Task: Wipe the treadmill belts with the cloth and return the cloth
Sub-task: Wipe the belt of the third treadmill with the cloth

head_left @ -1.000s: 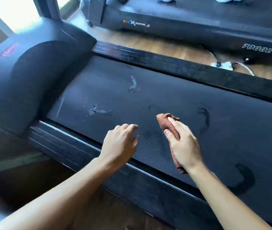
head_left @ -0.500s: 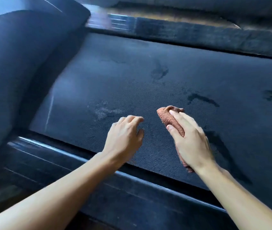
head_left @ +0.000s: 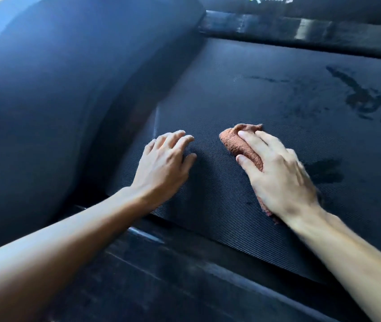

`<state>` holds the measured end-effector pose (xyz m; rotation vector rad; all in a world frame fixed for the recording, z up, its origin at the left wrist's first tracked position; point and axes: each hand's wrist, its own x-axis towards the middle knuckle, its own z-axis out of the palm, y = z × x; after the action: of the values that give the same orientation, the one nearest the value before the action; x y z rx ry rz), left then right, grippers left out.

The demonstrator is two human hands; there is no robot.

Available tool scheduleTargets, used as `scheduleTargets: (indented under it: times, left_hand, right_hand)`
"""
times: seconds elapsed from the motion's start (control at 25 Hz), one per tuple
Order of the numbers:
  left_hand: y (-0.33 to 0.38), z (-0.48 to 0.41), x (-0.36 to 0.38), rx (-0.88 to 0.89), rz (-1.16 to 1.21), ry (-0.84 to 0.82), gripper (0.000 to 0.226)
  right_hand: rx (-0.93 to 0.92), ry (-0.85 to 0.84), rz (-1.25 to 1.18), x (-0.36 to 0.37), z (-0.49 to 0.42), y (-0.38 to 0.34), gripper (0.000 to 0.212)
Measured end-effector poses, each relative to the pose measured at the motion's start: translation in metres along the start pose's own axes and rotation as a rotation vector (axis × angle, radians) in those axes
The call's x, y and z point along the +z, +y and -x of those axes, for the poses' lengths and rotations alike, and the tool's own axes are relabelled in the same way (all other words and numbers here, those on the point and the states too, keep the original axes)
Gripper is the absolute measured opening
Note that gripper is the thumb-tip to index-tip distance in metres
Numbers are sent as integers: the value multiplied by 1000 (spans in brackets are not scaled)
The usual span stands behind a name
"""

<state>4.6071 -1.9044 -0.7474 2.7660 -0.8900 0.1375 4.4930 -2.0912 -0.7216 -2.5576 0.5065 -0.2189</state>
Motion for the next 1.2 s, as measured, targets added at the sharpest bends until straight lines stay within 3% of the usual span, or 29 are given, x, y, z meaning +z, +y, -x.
scheduleTargets:
  times: [0.52, 0.72, 0.8, 0.92, 1.0, 1.12, 1.2]
  left_hand:
    - [-82, 6, 1, -175, 70, -76, 49]
    - [-80, 8, 7, -174, 115, -33, 48]
    - [-72, 13, 3, -212, 257, 61, 43]
    - [-40, 14, -13, -289, 571, 220, 37]
    - [-12, 13, -14, -290, 503, 142, 45]
    - [25, 11, -9, -270, 223, -153, 79]
    - [26, 17, -7, -245, 150, -199, 82]
  right_hand:
    - [-115, -14, 196, 74, -16, -90, 51]
    - [-37, -46, 238, 89, -12, -106, 53]
    - [18, -112, 168, 90, -8, -111, 56]
    - [134, -115, -174, 70, -15, -106, 52]
    - [141, -1, -256, 57, -16, -87, 48]
    - [166, 130, 28, 43, 0, -51, 45]
    - [179, 139, 181, 40, 17, -32, 46]
